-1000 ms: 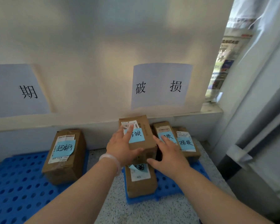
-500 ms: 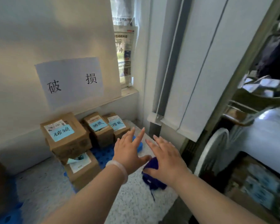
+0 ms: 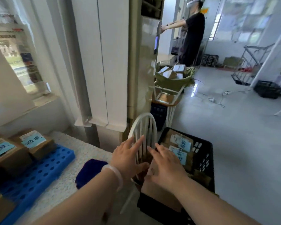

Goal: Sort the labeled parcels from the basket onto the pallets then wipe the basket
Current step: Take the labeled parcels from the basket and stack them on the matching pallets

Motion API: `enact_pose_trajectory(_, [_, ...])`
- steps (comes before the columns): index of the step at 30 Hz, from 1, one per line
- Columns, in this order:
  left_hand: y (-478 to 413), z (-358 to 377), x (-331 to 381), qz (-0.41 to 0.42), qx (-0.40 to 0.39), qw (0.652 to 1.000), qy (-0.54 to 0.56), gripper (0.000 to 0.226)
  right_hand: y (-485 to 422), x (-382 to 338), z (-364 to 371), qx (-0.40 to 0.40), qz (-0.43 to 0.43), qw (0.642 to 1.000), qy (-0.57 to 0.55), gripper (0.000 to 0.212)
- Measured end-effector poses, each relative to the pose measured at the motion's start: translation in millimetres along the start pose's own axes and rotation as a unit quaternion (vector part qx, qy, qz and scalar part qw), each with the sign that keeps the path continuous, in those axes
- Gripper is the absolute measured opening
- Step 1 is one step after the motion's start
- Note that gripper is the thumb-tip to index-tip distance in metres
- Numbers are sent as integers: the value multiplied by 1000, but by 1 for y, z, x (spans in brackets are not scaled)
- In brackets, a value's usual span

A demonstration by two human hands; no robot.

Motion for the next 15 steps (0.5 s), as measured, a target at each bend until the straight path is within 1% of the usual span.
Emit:
enact_pose_trajectory(2, [-14, 25, 25, -3, -18, 1000, 10, 96, 11, 43, 4, -17, 22, 1000, -7, 101])
enact_pose_trajectory(5, [-29, 68, 56, -10, -62, 998, 14, 95, 24, 106, 7, -19, 55, 998, -21, 103])
enact_pose_trajectory(8, [-41, 101, 66, -45, -85, 995, 26, 95, 32, 157, 21, -45, 84, 995, -30, 105])
enact_pose_trajectory(11, [-47, 127, 60, -93, -102, 990, 32, 94, 35, 187, 44, -82, 89, 992, -48, 105])
enact_pose_trajectory(15, [-45, 146, 45, -152, -116, 981, 33, 93, 33, 201, 75, -141, 81, 983, -86, 104])
Point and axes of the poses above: each hand's wrist, its own y-axis away from the middle knuckle, its own z-axis out of the palm, x = y × z, the point moved 9 cm from there along -y, towards the middle knuckle, and after that the axes turned 12 degrees about y, right-handed, at the moved point
